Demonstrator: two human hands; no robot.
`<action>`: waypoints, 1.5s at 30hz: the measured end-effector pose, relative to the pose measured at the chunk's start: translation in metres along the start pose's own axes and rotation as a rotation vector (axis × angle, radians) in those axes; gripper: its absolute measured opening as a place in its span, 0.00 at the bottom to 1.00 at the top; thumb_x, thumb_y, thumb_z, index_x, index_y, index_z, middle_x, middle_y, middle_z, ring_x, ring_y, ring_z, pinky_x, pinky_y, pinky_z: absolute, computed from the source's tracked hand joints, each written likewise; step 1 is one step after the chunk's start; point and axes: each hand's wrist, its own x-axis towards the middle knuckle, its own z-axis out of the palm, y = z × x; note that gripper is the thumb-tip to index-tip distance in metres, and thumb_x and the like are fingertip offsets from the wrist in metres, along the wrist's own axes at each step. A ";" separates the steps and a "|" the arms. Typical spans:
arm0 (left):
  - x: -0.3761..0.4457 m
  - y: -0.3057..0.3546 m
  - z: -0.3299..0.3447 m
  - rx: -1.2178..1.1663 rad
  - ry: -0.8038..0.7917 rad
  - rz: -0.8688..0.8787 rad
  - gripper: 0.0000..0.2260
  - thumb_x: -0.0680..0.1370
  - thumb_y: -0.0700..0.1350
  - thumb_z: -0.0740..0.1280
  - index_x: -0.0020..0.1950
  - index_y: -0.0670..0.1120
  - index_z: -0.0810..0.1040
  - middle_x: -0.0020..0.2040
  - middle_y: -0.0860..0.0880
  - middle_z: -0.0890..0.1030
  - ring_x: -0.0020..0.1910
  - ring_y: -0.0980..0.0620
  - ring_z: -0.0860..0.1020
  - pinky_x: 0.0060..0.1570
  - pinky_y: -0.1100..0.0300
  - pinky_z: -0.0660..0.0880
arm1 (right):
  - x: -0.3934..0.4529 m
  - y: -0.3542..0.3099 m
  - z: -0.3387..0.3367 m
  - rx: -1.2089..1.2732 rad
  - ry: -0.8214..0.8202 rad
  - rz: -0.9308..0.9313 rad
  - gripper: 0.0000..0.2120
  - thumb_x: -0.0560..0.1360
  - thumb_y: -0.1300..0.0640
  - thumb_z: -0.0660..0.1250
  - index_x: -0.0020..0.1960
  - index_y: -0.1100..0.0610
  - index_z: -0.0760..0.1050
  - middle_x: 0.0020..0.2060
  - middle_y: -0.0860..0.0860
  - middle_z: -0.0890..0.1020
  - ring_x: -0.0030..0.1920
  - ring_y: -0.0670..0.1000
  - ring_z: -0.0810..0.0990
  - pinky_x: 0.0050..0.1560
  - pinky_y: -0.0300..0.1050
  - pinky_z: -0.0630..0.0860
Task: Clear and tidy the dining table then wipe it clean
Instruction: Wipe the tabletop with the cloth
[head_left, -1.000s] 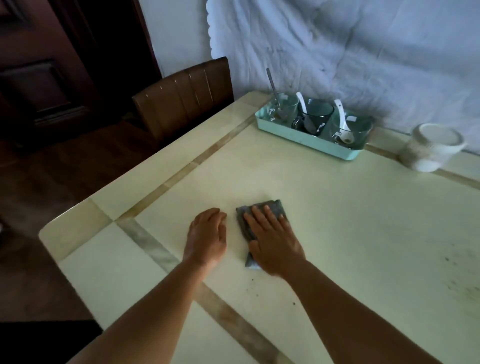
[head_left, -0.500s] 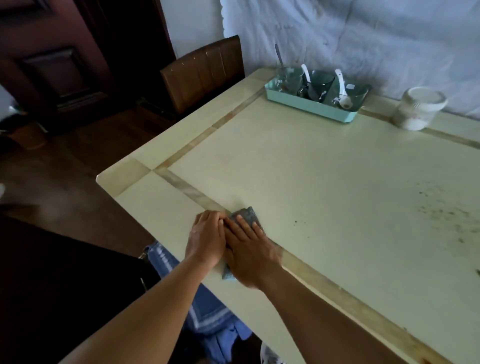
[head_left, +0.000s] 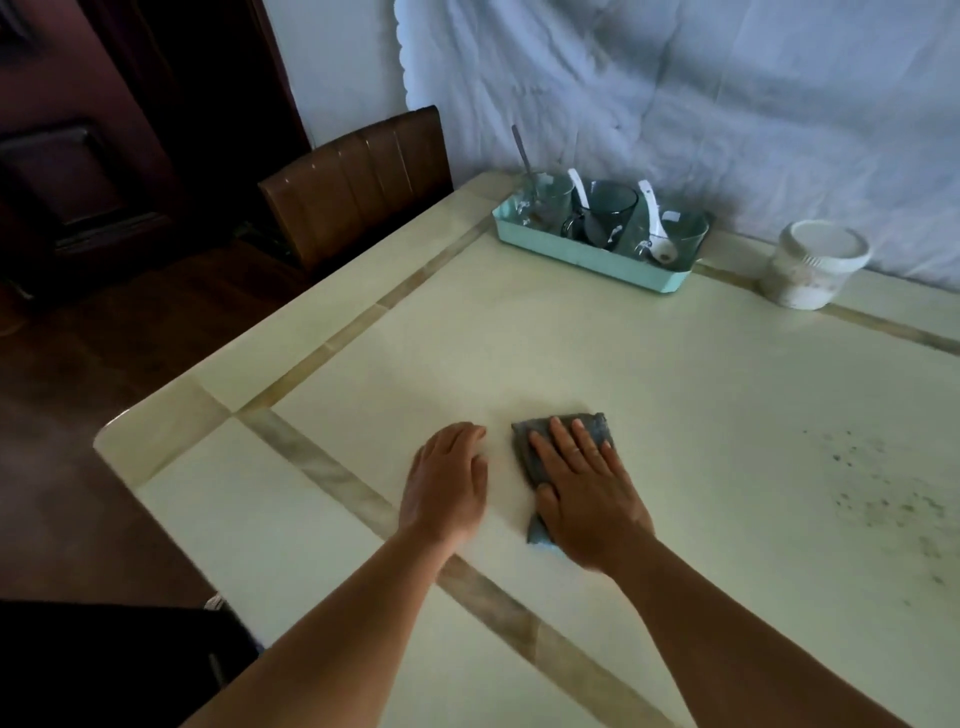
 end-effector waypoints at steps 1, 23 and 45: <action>0.013 -0.002 0.000 0.008 0.025 -0.006 0.17 0.79 0.44 0.57 0.68 0.47 0.68 0.68 0.49 0.71 0.68 0.51 0.67 0.69 0.59 0.60 | 0.011 0.010 -0.004 0.002 0.010 0.027 0.40 0.65 0.40 0.27 0.78 0.46 0.40 0.78 0.46 0.40 0.77 0.48 0.37 0.73 0.47 0.35; 0.175 -0.057 -0.009 0.100 0.151 -0.157 0.19 0.81 0.45 0.50 0.71 0.47 0.65 0.70 0.47 0.71 0.70 0.50 0.67 0.71 0.55 0.60 | 0.211 -0.047 -0.012 0.017 0.023 -0.139 0.28 0.81 0.45 0.43 0.78 0.51 0.38 0.78 0.48 0.40 0.77 0.52 0.36 0.73 0.51 0.35; 0.215 -0.070 0.007 -0.001 0.220 -0.176 0.18 0.80 0.44 0.53 0.70 0.48 0.67 0.69 0.50 0.71 0.68 0.51 0.67 0.70 0.59 0.60 | 0.287 0.035 -0.038 0.124 0.181 0.446 0.28 0.80 0.48 0.44 0.78 0.53 0.43 0.78 0.52 0.44 0.78 0.54 0.40 0.76 0.53 0.40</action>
